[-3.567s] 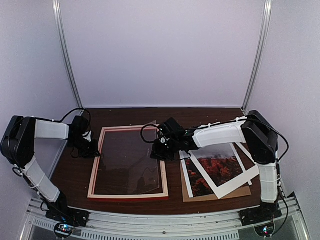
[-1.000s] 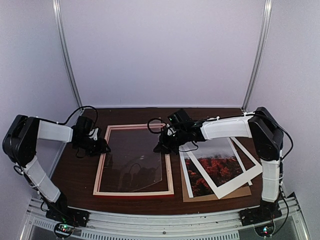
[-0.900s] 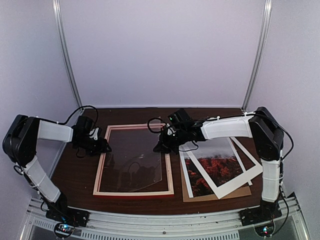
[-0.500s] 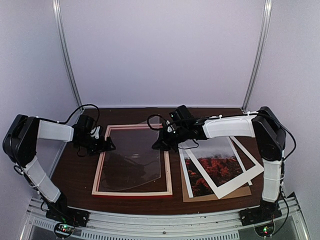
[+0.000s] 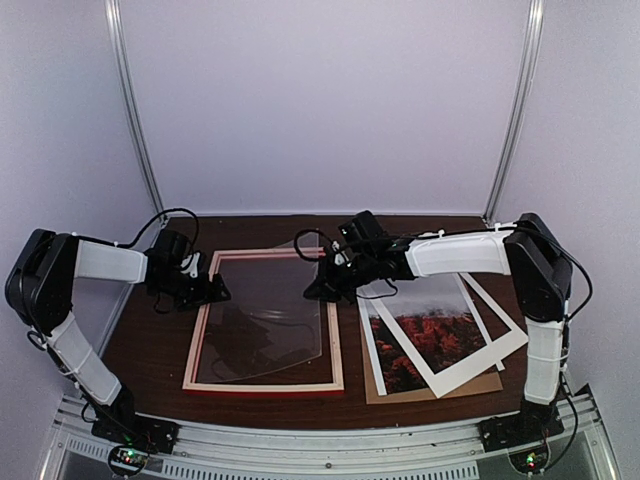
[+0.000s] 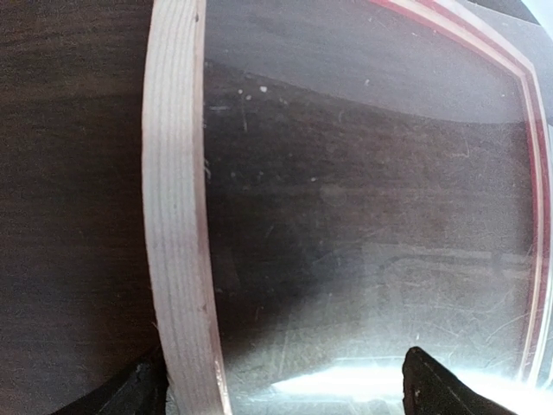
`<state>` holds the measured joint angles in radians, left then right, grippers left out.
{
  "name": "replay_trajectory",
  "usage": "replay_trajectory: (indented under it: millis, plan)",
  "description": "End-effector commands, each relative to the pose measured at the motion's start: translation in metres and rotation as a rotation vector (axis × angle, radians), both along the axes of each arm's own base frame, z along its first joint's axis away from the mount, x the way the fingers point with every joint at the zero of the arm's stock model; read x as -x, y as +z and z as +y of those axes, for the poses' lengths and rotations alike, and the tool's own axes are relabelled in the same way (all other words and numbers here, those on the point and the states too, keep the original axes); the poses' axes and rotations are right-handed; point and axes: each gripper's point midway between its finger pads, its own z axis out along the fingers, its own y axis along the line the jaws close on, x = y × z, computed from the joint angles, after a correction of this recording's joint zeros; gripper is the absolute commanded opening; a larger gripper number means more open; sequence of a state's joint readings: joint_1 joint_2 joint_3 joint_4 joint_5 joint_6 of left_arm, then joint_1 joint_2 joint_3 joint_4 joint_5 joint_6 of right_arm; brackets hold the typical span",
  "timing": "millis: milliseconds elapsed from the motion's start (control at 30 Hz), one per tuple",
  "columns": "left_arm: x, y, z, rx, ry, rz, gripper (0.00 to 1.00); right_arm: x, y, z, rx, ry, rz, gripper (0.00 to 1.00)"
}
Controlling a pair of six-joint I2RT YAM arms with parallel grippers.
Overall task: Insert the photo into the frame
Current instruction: Place the glass panel at the frame body.
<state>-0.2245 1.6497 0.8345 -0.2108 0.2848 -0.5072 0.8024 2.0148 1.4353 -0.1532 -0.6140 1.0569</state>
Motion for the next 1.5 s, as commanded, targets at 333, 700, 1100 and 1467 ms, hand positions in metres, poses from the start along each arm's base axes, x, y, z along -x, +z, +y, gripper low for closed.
replay_trajectory:
  millis: [333, 700, 1100, 1467]
  plan:
    - [-0.005, 0.01, -0.004, 0.002, -0.009, -0.025, 0.93, 0.015, -0.008, 0.003, 0.008, 0.084, 0.006, 0.0]
    - [-0.004, 0.011, -0.005, 0.002, -0.015, -0.031, 0.92, 0.014, -0.01, 0.006, -0.001, 0.096, 0.01, 0.0]
    - [-0.003, 0.009, -0.006, 0.009, -0.016, -0.025, 0.91, 0.009, -0.025, 0.006, 0.015, 0.065, 0.017, 0.0]
    - [0.0, 0.007, -0.005, 0.008, -0.014, -0.014, 0.9, 0.006, -0.039, 0.005, 0.052, 0.059, 0.013, 0.05]
